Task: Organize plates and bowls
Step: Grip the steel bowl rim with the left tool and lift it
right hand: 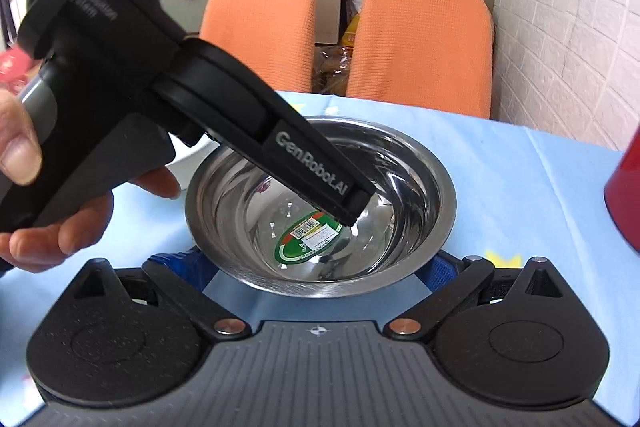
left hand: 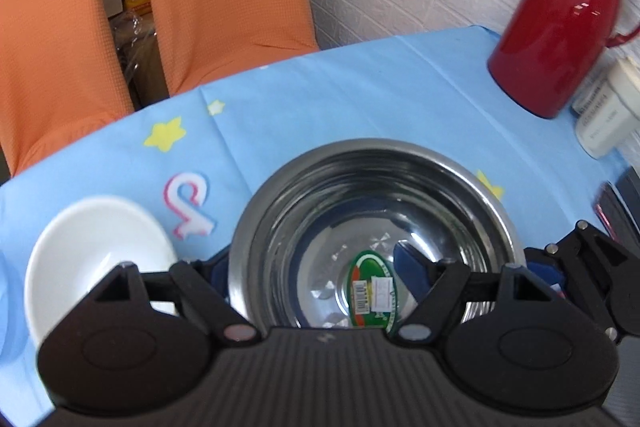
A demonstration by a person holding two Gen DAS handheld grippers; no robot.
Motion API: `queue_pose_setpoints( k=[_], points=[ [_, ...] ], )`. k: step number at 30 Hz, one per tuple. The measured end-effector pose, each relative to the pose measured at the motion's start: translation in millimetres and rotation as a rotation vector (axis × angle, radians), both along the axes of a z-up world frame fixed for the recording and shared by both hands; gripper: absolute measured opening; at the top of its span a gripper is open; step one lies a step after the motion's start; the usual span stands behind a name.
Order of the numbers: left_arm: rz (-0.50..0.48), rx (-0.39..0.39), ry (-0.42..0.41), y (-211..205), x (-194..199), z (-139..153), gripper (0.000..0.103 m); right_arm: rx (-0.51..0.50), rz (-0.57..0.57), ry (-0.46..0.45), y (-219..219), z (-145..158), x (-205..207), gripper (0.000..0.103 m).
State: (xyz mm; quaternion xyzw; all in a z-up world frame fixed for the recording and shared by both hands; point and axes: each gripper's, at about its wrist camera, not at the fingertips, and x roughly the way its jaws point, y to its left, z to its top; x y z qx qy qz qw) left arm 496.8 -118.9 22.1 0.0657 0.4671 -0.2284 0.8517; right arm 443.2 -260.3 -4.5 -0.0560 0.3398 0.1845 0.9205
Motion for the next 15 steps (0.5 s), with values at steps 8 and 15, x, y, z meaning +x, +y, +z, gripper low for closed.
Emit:
queue_pose_setpoints(
  k=[8, 15],
  points=[
    [-0.035, -0.034, -0.023, 33, -117, 12, 0.078, 0.040, 0.024, -0.018, 17, 9, -100, 0.090],
    [-0.056, 0.009, 0.013, 60, -193, -6, 0.078, 0.110, 0.022, 0.009, 34, 5, -171, 0.090]
  ],
)
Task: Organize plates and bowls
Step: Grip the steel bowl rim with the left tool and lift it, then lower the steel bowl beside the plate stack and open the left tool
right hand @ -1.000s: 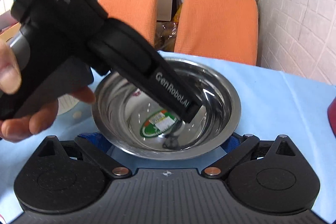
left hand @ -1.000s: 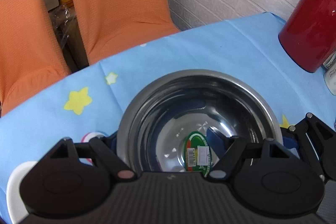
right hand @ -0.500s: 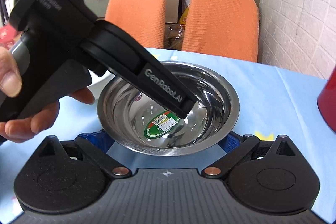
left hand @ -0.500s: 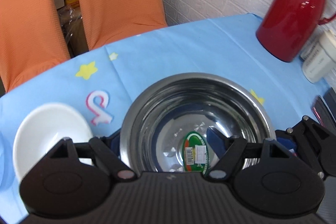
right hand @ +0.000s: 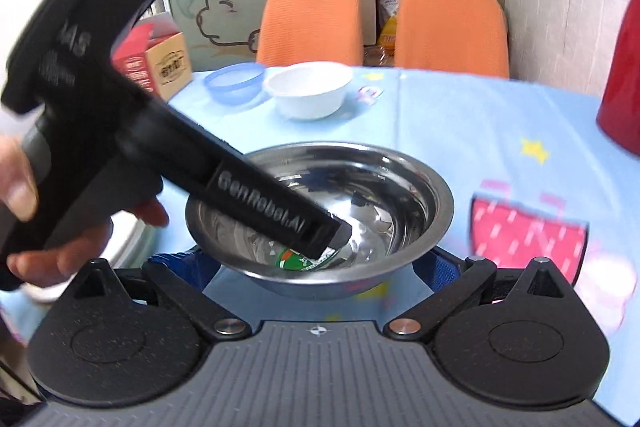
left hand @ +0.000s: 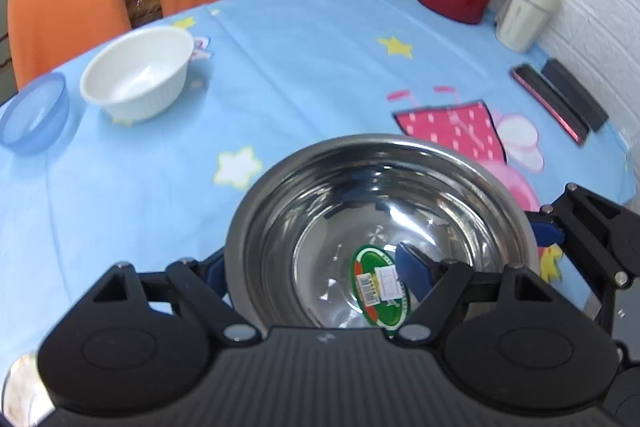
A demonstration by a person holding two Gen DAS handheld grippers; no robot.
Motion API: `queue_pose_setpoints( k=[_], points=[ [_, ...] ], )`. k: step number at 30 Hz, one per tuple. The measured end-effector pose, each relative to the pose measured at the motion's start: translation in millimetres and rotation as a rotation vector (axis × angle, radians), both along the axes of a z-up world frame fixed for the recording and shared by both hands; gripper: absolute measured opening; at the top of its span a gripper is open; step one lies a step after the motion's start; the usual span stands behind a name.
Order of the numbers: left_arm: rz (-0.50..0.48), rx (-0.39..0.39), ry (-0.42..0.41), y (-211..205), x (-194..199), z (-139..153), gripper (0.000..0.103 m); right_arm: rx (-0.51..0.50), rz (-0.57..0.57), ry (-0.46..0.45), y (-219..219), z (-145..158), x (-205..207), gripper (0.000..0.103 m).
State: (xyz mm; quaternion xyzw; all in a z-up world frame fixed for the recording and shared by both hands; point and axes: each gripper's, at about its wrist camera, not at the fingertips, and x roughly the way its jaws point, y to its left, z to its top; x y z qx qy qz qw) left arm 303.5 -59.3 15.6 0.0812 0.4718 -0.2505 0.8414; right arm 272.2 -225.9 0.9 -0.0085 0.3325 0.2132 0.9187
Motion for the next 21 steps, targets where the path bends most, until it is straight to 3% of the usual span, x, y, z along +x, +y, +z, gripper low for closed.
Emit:
queue_pose_setpoints(
  k=[5, 9, 16, 20, 21],
  points=[
    [0.012, 0.001, 0.018, 10, -12, -7, 0.078, 0.035, 0.000, 0.027, 11, -5, -16, 0.090],
    [0.004, 0.014, -0.016, 4, -13, -12, 0.078, 0.033, -0.021, 0.028, 12, -9, -16, 0.090],
    [0.023, 0.029, -0.026, -1, 3, -27, 0.079, 0.029, -0.038, 0.035, 10, -23, -10, 0.089],
    [0.026, 0.026, -0.036, 2, 4, -29, 0.082, 0.017, -0.028, 0.049, 10, -29, -11, 0.089],
    [0.031, 0.026, -0.043, 3, 4, -29, 0.087, 0.016, -0.024, 0.059, 9, -31, -11, 0.089]
  ],
)
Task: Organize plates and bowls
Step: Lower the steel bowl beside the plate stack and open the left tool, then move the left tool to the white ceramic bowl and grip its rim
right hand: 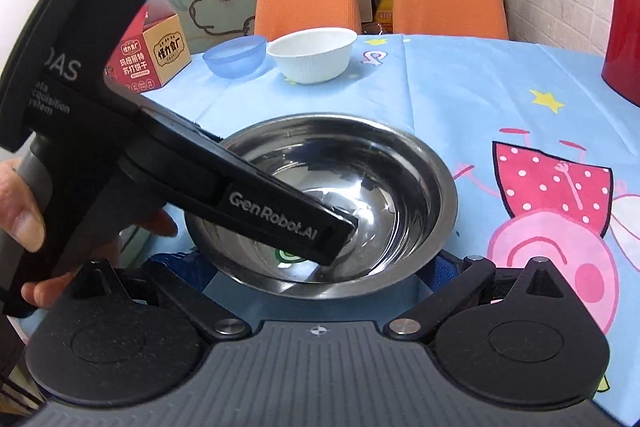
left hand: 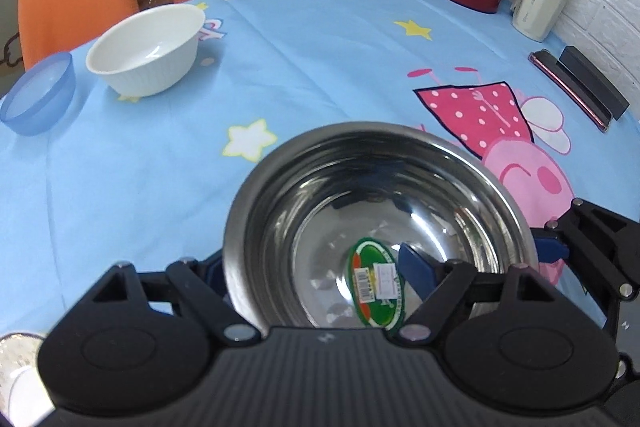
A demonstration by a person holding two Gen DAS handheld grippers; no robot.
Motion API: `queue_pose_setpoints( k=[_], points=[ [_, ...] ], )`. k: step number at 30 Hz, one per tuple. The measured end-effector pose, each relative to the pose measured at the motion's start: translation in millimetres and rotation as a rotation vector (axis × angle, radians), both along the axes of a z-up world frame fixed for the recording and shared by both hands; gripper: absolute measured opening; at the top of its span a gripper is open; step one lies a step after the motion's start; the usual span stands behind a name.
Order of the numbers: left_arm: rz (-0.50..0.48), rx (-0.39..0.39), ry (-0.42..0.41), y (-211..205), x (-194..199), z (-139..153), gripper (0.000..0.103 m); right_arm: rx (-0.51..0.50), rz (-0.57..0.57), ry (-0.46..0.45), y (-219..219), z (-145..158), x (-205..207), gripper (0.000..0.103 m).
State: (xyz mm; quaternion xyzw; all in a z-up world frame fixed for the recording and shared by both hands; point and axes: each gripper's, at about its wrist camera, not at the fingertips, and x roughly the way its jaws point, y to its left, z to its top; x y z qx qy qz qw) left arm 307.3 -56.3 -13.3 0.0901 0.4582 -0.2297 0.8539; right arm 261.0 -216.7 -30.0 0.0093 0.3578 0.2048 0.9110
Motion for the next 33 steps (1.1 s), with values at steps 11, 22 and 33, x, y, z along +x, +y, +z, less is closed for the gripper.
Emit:
queue_pose_setpoints(
  k=[11, 22, 33],
  points=[
    [0.090, -0.040, -0.122, 43, -19, 46, 0.097, 0.036, -0.061, 0.026, -45, 8, -53, 0.089],
    [0.211, -0.066, -0.125, 100, -29, 70, 0.097, 0.126, -0.142, -0.058, -71, 42, -54, 0.089],
    [0.255, -0.041, -0.137, 125, -9, 73, 0.097, 0.032, -0.004, -0.102, -35, 77, 19, 0.089]
  ],
)
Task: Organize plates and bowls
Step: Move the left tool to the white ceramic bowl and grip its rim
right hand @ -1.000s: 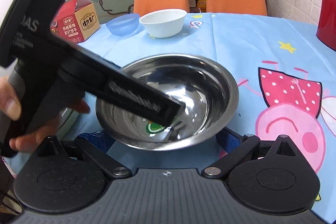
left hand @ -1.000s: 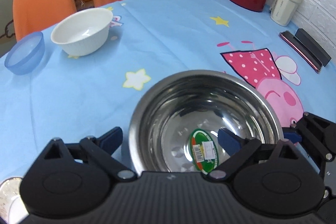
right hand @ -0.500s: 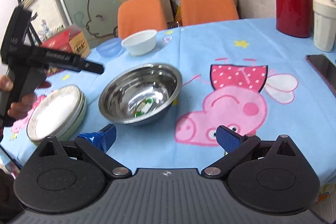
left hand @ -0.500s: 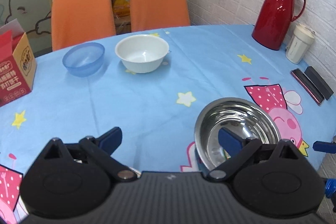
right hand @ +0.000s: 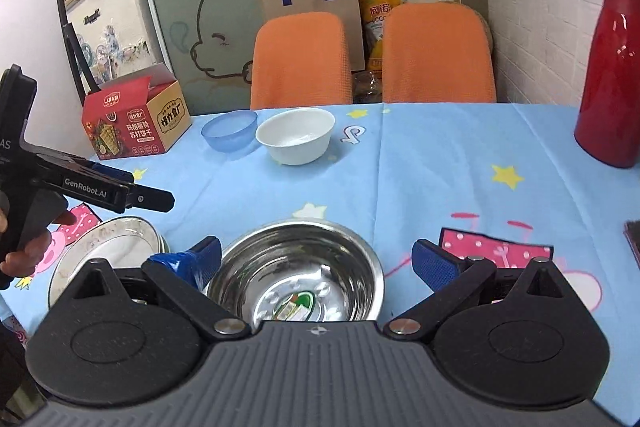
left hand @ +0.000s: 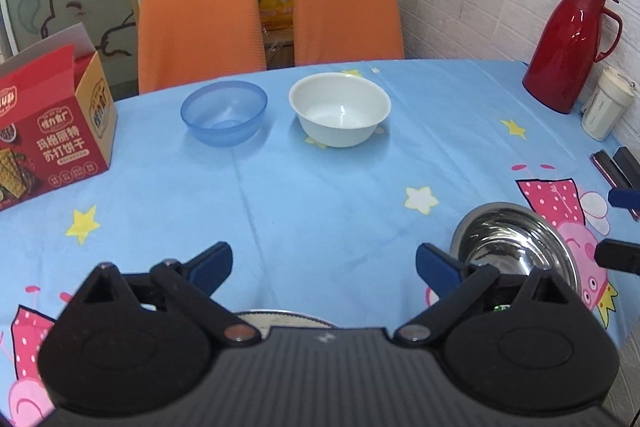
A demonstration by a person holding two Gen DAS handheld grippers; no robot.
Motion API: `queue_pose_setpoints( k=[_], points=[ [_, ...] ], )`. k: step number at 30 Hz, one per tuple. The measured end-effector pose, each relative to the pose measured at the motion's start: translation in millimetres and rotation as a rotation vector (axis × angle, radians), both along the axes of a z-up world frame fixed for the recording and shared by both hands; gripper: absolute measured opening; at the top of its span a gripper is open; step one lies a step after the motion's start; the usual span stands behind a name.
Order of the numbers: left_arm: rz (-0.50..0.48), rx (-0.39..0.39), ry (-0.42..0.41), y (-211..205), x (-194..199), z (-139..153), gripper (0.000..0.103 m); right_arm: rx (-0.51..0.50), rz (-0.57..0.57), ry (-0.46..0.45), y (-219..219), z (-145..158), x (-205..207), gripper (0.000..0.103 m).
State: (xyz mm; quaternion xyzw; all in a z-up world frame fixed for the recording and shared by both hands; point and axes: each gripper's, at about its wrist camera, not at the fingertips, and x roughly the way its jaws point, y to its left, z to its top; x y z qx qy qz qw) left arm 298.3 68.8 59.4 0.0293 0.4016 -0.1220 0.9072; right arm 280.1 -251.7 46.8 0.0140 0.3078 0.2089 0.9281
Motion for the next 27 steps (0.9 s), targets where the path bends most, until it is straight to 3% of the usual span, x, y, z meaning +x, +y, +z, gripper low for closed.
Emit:
queue_pose_setpoints(
  k=[10, 16, 20, 24, 27],
  points=[
    [0.008, 0.000, 0.009, 8, 50, -3, 0.097, -0.153, 0.119, -0.043, 41, 33, 87, 0.089],
    [0.015, 0.001, 0.018, 11, 90, -7, 0.097, -0.216, 0.198, -0.021, 64, 12, 134, 0.089],
    [0.021, -0.043, -0.008, 11, 130, 4, 0.097, -0.222, 0.230, 0.021, 74, -4, 164, 0.089],
    [-0.041, -0.116, 0.011, -1, 184, 14, 0.097, -0.238, 0.253, 0.062, 84, -18, 185, 0.089],
    [-0.108, -0.116, 0.065, -16, 222, 7, 0.097, -0.242, 0.279, 0.082, 88, -25, 191, 0.089]
  ],
)
